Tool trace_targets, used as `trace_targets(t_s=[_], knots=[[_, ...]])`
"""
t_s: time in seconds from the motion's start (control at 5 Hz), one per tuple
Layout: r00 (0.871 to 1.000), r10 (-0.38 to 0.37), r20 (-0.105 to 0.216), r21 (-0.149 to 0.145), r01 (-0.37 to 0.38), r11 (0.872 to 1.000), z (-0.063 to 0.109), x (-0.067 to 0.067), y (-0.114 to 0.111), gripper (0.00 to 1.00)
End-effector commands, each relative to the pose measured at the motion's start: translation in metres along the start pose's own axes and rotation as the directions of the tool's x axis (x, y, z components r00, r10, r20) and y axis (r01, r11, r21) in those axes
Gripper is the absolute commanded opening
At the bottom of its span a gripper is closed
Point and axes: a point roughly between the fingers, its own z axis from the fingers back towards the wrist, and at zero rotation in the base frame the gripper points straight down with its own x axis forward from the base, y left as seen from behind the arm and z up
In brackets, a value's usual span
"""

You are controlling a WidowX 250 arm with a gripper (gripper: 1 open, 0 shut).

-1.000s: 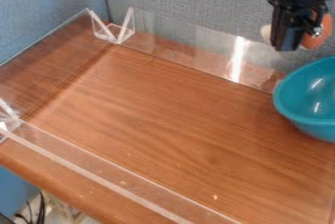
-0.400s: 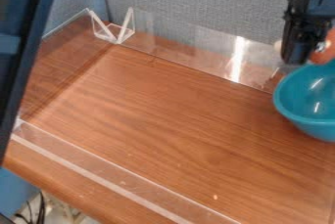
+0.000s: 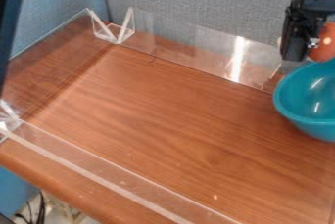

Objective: Put the mushroom in the blue bowl

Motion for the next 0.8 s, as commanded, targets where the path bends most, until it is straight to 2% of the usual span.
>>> trace_targets(t_s=[0.0, 0.2, 0.4, 0.6], knots=[[0.993, -0.078, 0.083, 0.112, 0.068, 0.991, 0.059, 0.0, 0.004, 0.0], [0.989, -0.127, 0.079, 0.091, 0.12, 0.989, 0.046, 0.01, 0.001, 0.0], [0.978, -0.197, 0.073, 0.072, 0.192, 0.979, 0.036, 0.015, 0.0, 0.0], [0.961, -0.266, 0.074, 0.067, 0.261, 0.963, 0.036, 0.015, -0.007, 0.0]])
